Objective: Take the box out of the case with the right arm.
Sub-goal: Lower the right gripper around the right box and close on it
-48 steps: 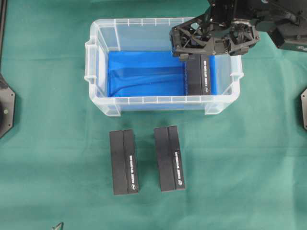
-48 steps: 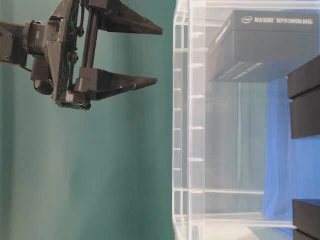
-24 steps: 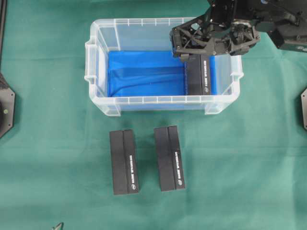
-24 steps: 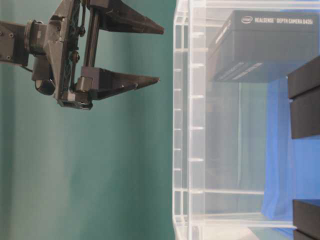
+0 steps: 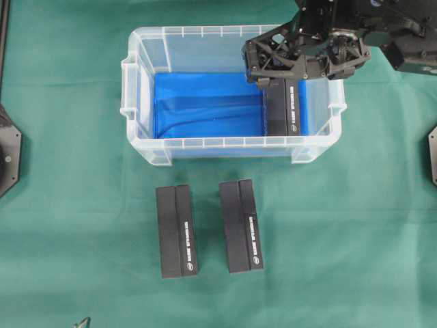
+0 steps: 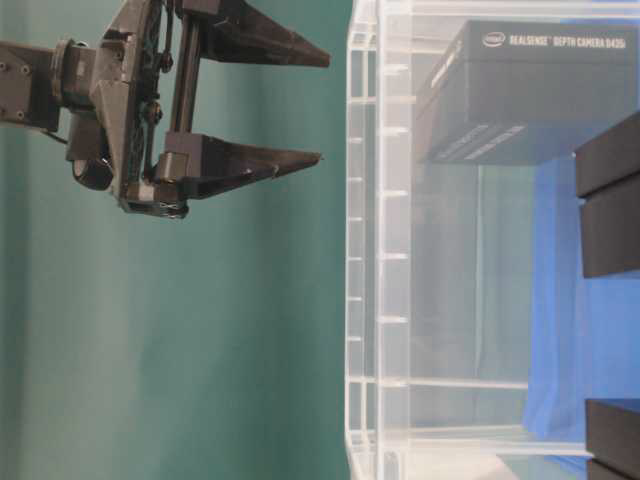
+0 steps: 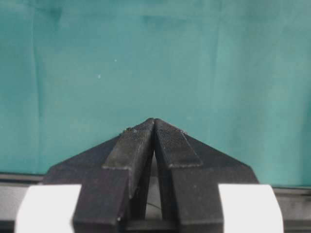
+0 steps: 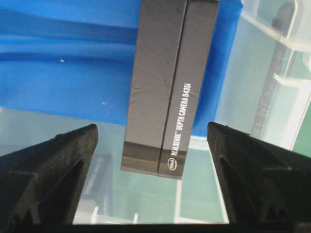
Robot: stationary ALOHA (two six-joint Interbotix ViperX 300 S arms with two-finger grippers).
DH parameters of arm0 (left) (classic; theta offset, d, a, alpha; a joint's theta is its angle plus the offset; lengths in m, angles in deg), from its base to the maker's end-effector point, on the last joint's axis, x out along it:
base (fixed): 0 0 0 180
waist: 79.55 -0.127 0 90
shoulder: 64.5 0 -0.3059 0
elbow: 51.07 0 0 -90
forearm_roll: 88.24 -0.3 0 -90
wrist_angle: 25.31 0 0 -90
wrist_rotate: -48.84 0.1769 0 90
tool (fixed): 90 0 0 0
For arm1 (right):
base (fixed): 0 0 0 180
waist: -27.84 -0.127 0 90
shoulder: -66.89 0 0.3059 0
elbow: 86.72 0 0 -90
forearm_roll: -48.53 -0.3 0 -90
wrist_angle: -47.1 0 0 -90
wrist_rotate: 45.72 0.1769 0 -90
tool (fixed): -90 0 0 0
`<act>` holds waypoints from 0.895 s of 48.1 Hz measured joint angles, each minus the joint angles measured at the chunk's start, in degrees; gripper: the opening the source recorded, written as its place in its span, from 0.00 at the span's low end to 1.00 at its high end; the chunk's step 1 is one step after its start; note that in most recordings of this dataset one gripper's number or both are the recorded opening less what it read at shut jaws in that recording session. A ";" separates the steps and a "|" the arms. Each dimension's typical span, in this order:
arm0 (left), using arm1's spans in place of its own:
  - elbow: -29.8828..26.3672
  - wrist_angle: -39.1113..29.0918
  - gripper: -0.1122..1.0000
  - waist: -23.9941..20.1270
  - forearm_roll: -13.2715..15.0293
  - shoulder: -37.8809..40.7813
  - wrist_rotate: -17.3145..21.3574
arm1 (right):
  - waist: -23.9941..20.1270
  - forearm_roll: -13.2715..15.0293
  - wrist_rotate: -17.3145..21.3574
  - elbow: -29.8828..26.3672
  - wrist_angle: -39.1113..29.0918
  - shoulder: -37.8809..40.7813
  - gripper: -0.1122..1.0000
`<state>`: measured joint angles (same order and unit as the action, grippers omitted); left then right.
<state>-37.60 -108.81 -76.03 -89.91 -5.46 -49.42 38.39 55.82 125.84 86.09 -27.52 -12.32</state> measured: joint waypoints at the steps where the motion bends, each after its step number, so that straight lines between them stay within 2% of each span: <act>1: 0.00 0.00 0.10 0.00 0.00 0.09 0.00 | 0.00 0.00 0.00 0.18 0.09 0.00 0.90; 43: 0.00 0.00 0.10 -0.09 0.00 0.09 0.00 | 0.35 0.70 0.35 10.20 11.78 2.46 0.91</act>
<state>-37.60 -108.81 -76.12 -89.91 -5.38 -49.42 38.74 56.53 126.19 96.29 -15.74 -9.86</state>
